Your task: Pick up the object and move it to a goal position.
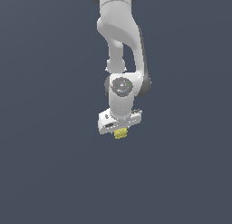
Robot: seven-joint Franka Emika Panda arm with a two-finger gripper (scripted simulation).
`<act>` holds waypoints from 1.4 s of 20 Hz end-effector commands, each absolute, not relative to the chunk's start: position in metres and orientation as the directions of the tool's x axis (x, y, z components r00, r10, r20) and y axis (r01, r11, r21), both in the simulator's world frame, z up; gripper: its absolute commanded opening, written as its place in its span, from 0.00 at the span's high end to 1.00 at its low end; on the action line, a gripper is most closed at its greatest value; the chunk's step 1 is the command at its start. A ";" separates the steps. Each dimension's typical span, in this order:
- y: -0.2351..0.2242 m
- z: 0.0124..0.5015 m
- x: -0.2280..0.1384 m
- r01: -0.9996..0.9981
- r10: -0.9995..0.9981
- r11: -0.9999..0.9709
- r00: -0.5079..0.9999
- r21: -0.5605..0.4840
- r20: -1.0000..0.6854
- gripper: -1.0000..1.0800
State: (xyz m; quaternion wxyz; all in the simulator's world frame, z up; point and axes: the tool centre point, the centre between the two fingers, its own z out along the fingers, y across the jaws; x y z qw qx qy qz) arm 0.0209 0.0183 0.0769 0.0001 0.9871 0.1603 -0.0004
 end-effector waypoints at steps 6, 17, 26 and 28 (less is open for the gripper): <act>-0.042 0.100 -0.026 0.316 0.316 -0.949 0.949 0.000 0.000 1.00; -0.141 0.139 -0.100 0.316 0.316 -0.949 0.949 -0.001 0.001 1.00; -0.198 0.161 -0.140 0.316 0.316 -0.949 0.949 -0.001 0.001 1.00; -0.205 0.164 -0.144 0.316 0.316 -0.949 0.949 -0.001 0.001 1.00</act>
